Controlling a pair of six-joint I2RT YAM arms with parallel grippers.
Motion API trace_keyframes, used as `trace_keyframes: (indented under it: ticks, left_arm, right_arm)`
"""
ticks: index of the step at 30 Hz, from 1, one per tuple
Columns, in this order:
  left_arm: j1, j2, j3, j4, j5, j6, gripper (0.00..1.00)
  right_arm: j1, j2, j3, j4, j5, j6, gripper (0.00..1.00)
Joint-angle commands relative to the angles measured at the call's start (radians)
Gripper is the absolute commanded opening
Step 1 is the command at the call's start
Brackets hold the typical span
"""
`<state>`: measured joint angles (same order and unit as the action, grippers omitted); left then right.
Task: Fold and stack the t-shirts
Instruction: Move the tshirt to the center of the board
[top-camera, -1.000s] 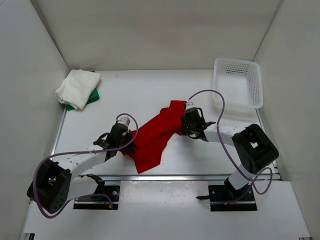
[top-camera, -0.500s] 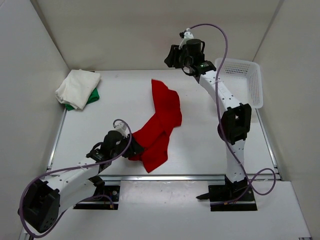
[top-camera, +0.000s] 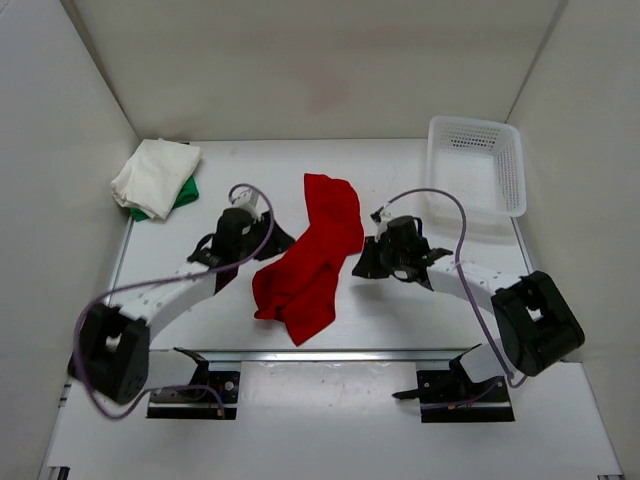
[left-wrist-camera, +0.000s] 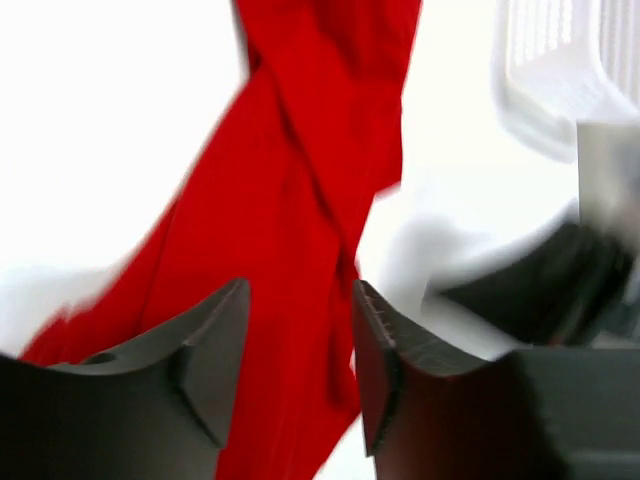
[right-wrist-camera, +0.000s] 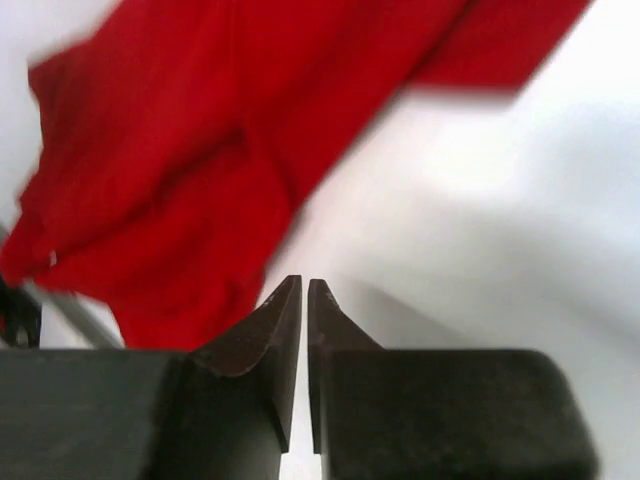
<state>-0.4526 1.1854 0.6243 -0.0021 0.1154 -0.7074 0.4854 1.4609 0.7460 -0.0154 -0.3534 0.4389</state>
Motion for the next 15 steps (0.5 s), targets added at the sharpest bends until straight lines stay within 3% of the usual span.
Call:
trace_keyframes:
  ticks: [1,4,8,15]
  left_arm:
    - [0.029,0.24,0.182,0.102,-0.003,-0.003,0.54]
    - [0.072,0.455,0.363,0.097,-0.037,0.0,0.5]
    - [0.094,0.736,0.627,0.006,-0.072,0.037,0.35]
    - [0.058,1.138,1.305,-0.371,-0.195,0.193,0.47]
  right_arm:
    - [0.06,-0.106,-0.136,0.163,-0.059,0.057,0.08]
    - [0.073,-0.175,-0.227,0.179,-0.053,0.076,0.1]
    - [0.07,-0.247,-0.272,0.178,-0.061,0.063,0.13]
    - [0.054,-0.293,-0.289,0.12,-0.07,0.028,0.15]
